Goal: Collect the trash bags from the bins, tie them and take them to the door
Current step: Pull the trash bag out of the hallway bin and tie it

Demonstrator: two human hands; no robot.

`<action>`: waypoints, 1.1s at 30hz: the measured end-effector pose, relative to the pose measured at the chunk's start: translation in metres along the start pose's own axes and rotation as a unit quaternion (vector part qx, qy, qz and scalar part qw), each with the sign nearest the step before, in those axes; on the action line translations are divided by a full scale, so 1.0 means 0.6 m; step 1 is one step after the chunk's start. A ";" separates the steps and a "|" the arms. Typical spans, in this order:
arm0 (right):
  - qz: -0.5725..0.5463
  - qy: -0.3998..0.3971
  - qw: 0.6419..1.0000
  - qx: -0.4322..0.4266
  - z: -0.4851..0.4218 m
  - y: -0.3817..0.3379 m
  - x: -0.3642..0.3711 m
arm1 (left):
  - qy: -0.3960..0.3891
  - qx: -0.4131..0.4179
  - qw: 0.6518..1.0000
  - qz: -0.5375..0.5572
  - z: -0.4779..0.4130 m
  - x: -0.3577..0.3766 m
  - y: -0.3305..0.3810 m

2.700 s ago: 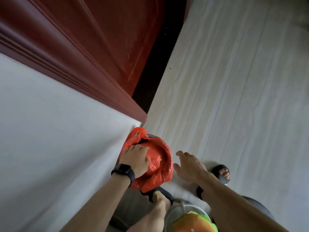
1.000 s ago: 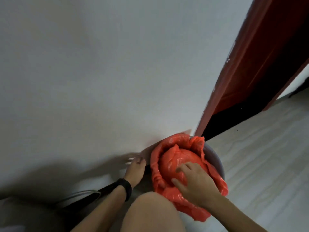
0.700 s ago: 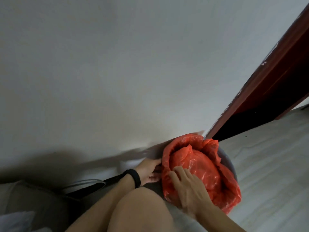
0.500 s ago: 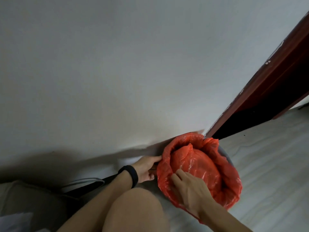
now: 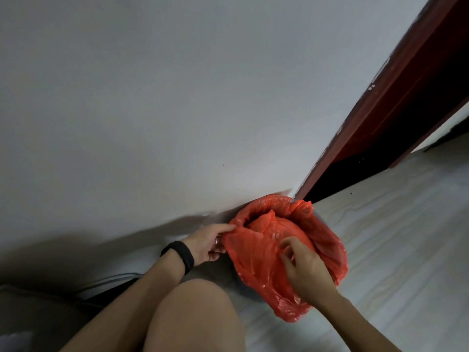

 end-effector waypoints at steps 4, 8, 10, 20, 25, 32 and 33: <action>0.021 0.014 0.995 0.092 0.007 0.048 -0.005 | -0.063 0.071 0.993 0.066 0.022 0.056 0.072; -0.095 0.172 0.979 0.055 0.046 0.007 -0.048 | -0.108 0.078 0.991 0.020 0.030 0.127 0.106; -0.087 0.193 0.977 0.024 0.068 -0.029 -0.058 | -0.121 0.075 0.990 0.025 0.032 0.155 0.117; -0.134 0.007 0.978 0.160 0.046 0.001 -0.031 | -0.076 0.061 0.995 -0.026 0.008 0.153 0.143; -0.362 0.017 0.910 0.201 0.031 0.082 -0.081 | -0.012 0.035 0.991 -0.127 -0.007 0.151 0.127; -0.007 -0.065 0.966 0.251 0.020 0.189 -0.071 | -0.073 0.076 0.928 -0.357 -0.028 0.208 0.117; 0.017 -0.071 0.967 0.244 0.017 0.193 -0.073 | -0.071 0.073 0.918 -0.383 -0.033 0.206 0.114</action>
Point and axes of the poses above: each hand's wrist, its own z-axis away from the middle knuckle, its own x-axis out of the palm, y = z × x, the point moved 7 cm from there along -z, towards the middle knuckle, and after that the axes turned 7 degrees about x, right-handed, at the moved point
